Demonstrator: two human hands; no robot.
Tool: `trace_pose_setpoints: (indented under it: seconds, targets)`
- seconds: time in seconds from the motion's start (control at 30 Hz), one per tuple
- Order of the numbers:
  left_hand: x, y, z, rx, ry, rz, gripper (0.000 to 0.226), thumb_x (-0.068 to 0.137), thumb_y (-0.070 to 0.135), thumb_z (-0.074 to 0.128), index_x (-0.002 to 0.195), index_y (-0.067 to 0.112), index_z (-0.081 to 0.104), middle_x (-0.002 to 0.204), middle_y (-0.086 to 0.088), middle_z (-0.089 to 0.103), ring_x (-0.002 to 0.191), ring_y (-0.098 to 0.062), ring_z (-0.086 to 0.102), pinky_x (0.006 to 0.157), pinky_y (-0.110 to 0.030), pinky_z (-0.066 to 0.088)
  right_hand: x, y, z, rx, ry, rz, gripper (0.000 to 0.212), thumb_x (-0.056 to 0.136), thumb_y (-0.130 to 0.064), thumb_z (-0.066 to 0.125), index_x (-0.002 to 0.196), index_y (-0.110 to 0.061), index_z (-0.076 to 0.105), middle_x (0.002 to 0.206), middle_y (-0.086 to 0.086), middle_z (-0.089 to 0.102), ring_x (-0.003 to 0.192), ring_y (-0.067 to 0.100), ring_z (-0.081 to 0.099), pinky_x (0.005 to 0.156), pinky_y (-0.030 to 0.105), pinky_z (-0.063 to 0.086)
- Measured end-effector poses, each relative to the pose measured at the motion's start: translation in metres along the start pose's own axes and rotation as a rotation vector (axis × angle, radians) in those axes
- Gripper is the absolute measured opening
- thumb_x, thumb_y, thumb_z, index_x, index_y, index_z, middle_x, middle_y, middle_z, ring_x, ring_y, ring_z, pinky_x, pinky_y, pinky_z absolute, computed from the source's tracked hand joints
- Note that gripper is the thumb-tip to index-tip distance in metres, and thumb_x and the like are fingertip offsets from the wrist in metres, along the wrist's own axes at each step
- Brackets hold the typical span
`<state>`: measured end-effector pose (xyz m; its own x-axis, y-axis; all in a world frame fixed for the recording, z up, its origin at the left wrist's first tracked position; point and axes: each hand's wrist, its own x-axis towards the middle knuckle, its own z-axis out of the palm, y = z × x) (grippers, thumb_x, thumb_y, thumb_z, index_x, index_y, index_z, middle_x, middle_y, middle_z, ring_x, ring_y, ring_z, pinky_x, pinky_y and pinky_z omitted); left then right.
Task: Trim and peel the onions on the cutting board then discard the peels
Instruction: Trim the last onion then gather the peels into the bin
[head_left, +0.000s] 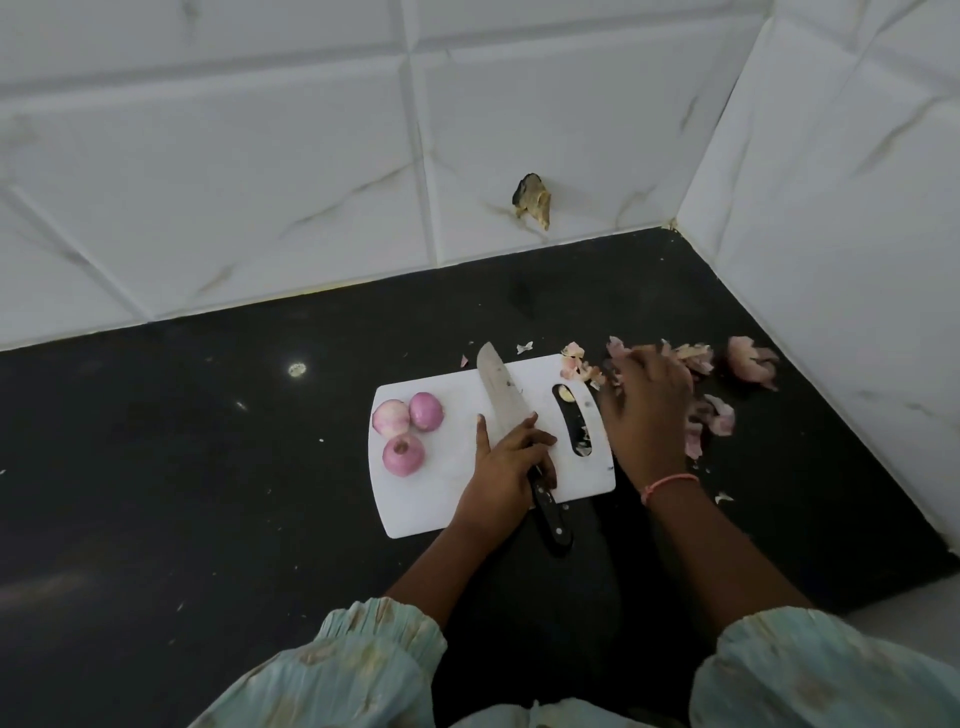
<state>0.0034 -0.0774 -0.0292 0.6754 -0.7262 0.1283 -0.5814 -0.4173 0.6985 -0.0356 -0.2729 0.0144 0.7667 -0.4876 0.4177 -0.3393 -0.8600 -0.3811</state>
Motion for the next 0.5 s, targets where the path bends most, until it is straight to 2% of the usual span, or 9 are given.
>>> trace_pose_setpoints:
  seconds: [0.03, 0.1, 0.13, 0.17, 0.23, 0.3, 0.37, 0.43, 0.5]
  targets:
    - [0.0, 0.001, -0.002, -0.023, 0.016, -0.011, 0.033, 0.075, -0.005, 0.048, 0.088, 0.014, 0.072, 0.133, -0.003, 0.061, 0.148, -0.017, 0.031, 0.122, -0.037, -0.016, 0.001, -0.017, 0.002, 0.114, -0.052, -0.072, 0.027, 0.091, -0.018, 0.059, 0.116, -0.012, 0.064, 0.12, 0.01, 0.061, 0.114, 0.027, 0.054, 0.099, 0.038, 0.039]
    - [-0.002, 0.002, -0.002, -0.135, 0.1, -0.047, 0.039, 0.075, -0.006, 0.043, 0.094, 0.01, 0.073, 0.131, -0.007, 0.063, 0.137, -0.021, 0.045, 0.125, -0.041, 0.015, -0.006, -0.047, 0.006, 0.358, -0.237, -0.191, 0.033, 0.095, -0.015, 0.05, 0.125, -0.011, 0.061, 0.122, 0.007, 0.063, 0.114, 0.017, 0.054, 0.103, 0.032, 0.04]
    - [-0.002, 0.004, -0.002, -0.182, 0.169, -0.075, 0.036, 0.08, -0.004, 0.044, 0.1, 0.007, 0.072, 0.128, -0.008, 0.063, 0.126, -0.021, 0.053, 0.116, -0.044, 0.034, -0.011, -0.058, 0.007, 0.442, -0.325, -0.233, 0.036, 0.095, -0.016, 0.047, 0.129, -0.013, 0.06, 0.123, 0.006, 0.064, 0.116, 0.014, 0.052, 0.107, 0.031, 0.038]
    - [-0.002, 0.006, 0.0, -0.203, 0.231, -0.102, 0.032, 0.086, 0.004, 0.046, 0.108, 0.006, 0.069, 0.123, -0.009, 0.064, 0.115, -0.021, 0.056, 0.105, -0.044, 0.045, -0.018, -0.063, 0.01, 0.486, -0.387, -0.26, 0.038, 0.096, -0.018, 0.044, 0.131, -0.015, 0.059, 0.124, 0.004, 0.065, 0.119, 0.012, 0.051, 0.109, 0.031, 0.037]
    - [-0.002, 0.011, 0.001, -0.136, 0.29, -0.143, 0.034, 0.093, 0.022, 0.05, 0.12, 0.006, 0.064, 0.12, -0.007, 0.063, 0.108, -0.016, 0.055, 0.097, -0.039, 0.05, -0.03, -0.06, 0.019, 0.518, -0.46, -0.235, 0.044, 0.096, -0.029, 0.038, 0.134, -0.02, 0.056, 0.127, 0.001, 0.064, 0.123, 0.012, 0.053, 0.109, 0.037, 0.042]
    - [0.0, 0.014, 0.004, -0.017, 0.286, -0.117, 0.036, 0.093, 0.027, 0.057, 0.123, 0.008, 0.062, 0.12, -0.004, 0.06, 0.108, -0.011, 0.052, 0.099, -0.028, 0.047, -0.035, -0.046, 0.029, 0.513, -0.547, -0.18, 0.05, 0.097, -0.037, 0.032, 0.143, -0.026, 0.046, 0.138, -0.003, 0.057, 0.132, 0.013, 0.048, 0.11, 0.04, 0.041]
    - [0.002, 0.014, 0.005, 0.011, 0.271, -0.11, 0.035, 0.093, 0.026, 0.063, 0.123, 0.009, 0.062, 0.122, -0.002, 0.058, 0.109, -0.009, 0.049, 0.099, -0.021, 0.042, -0.032, -0.035, 0.035, 0.464, -0.64, -0.223, 0.054, 0.098, -0.04, 0.027, 0.151, -0.029, 0.033, 0.149, -0.008, 0.045, 0.142, 0.012, 0.035, 0.119, 0.042, 0.026]
    - [0.003, 0.011, 0.006, 0.006, 0.27, -0.116, 0.031, 0.092, 0.025, 0.065, 0.118, 0.009, 0.062, 0.12, -0.003, 0.056, 0.107, -0.011, 0.049, 0.095, -0.022, 0.042, -0.021, -0.03, 0.038, 0.414, -0.666, -0.326, 0.055, 0.1, -0.036, 0.026, 0.153, -0.025, 0.026, 0.152, -0.011, 0.041, 0.144, 0.005, 0.028, 0.123, 0.042, 0.011]
    - [0.003, 0.01, 0.007, 0.003, 0.27, -0.125, 0.025, 0.092, 0.026, 0.064, 0.111, 0.009, 0.062, 0.115, -0.003, 0.055, 0.103, -0.013, 0.049, 0.091, -0.024, 0.044, -0.007, -0.028, 0.039, 0.353, -0.673, -0.417, 0.055, 0.101, -0.033, 0.026, 0.155, -0.022, 0.022, 0.154, -0.012, 0.038, 0.145, 0.0, 0.023, 0.123, 0.041, 0.005]
